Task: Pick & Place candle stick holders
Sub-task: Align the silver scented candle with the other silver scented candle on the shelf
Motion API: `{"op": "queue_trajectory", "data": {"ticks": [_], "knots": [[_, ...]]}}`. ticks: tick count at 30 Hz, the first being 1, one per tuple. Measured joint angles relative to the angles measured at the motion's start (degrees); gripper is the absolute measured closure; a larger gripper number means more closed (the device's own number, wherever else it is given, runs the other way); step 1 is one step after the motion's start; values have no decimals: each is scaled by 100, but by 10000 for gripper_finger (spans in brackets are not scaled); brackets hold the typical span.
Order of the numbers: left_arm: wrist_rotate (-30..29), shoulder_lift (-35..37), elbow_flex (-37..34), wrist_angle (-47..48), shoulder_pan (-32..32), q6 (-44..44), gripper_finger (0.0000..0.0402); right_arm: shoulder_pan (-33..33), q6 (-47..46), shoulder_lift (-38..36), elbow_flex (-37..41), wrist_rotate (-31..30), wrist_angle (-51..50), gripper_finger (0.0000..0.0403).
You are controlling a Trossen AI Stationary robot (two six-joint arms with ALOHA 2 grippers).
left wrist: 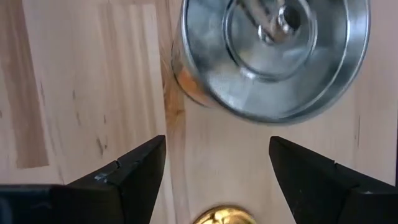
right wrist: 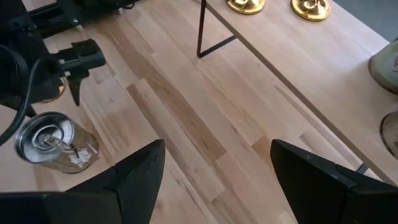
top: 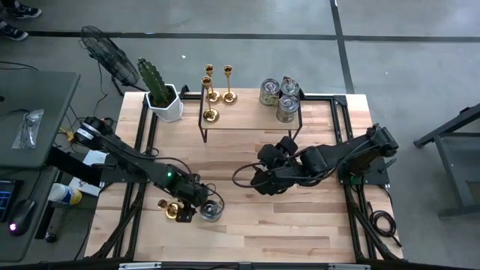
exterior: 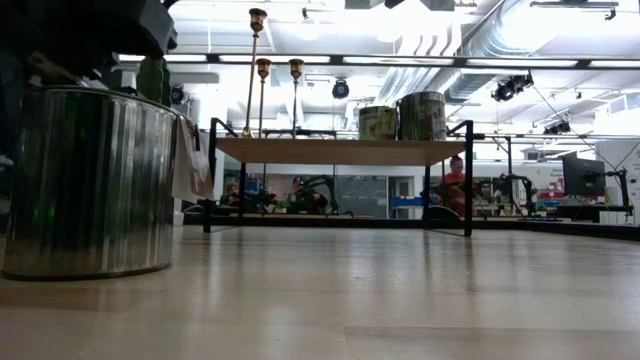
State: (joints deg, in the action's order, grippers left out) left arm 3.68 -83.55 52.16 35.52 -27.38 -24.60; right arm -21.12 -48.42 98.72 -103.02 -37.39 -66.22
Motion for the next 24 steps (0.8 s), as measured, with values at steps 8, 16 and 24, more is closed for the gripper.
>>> {"op": "queue_trajectory", "data": {"ticks": [8,16,24], "knots": [[-164,-74,-4,-599,0,-329,124,-33,0,2,0,41,3,118],[-759,-74,-4,-1301,5,-435,124,-31,3,7,0,129,3,118],[-1305,-227,-4,-1880,82,-409,124,-31,1,7,0,214,7,118]]}}
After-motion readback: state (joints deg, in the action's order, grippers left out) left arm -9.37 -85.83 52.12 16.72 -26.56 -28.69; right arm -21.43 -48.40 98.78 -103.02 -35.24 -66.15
